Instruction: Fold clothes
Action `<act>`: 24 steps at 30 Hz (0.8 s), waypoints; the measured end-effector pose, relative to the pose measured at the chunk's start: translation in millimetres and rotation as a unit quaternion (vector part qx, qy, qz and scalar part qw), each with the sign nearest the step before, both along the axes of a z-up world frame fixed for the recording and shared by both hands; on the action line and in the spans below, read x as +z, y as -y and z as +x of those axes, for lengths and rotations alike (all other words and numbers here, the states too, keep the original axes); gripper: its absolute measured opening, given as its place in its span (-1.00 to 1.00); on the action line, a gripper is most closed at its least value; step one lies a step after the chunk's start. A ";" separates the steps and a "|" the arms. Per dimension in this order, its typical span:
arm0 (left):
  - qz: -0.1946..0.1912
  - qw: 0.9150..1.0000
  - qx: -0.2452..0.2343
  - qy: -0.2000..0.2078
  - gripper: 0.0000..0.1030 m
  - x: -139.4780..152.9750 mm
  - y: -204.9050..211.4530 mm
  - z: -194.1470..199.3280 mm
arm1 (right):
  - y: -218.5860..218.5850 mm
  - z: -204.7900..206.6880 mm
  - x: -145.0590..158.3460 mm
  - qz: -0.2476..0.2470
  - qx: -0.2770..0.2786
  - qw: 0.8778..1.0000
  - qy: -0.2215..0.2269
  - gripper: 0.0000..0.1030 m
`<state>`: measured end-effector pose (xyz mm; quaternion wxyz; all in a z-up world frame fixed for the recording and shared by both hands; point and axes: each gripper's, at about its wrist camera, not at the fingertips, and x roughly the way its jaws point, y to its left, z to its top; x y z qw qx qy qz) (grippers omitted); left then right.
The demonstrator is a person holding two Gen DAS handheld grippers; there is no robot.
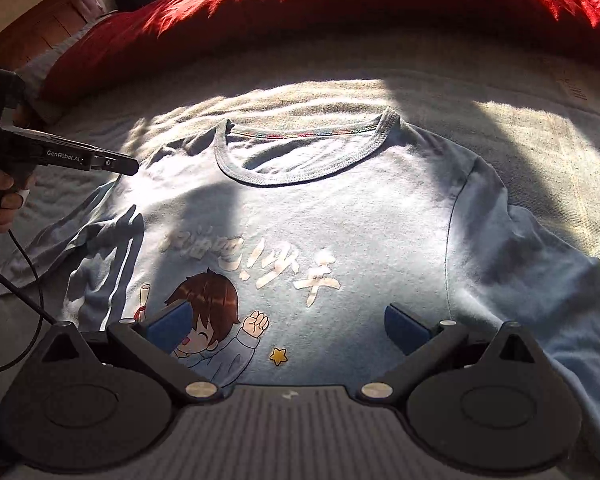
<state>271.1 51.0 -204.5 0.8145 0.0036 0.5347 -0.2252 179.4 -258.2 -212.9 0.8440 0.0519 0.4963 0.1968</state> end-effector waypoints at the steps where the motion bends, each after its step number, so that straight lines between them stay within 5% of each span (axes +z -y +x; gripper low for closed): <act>1: -0.013 1.000 -0.007 -0.020 -0.59 -8.1 6.8 -10.1 | -1.3 3.7 -2.2 -0.005 -0.004 1.000 0.001 1.00; 5: -0.025 0.999 0.011 -0.032 -0.58 -33.9 7.4 -26.8 | 3.7 16.1 -15.3 -0.004 -0.026 1.000 -0.005 1.00; 15: 0.010 0.996 0.084 0.015 -0.60 -18.1 -29.0 38.9 | 19.2 50.6 -21.5 -0.036 -0.036 0.998 0.029 1.00; 19: -0.018 0.997 0.065 0.031 -0.10 -2.0 -15.7 33.9 | 18.0 51.2 -5.0 -0.016 -0.032 0.998 0.046 1.00; 24: 0.023 0.998 0.046 0.034 -0.06 -29.0 4.6 38.9 | 5.5 54.1 -23.2 -0.038 -0.018 0.998 0.036 1.00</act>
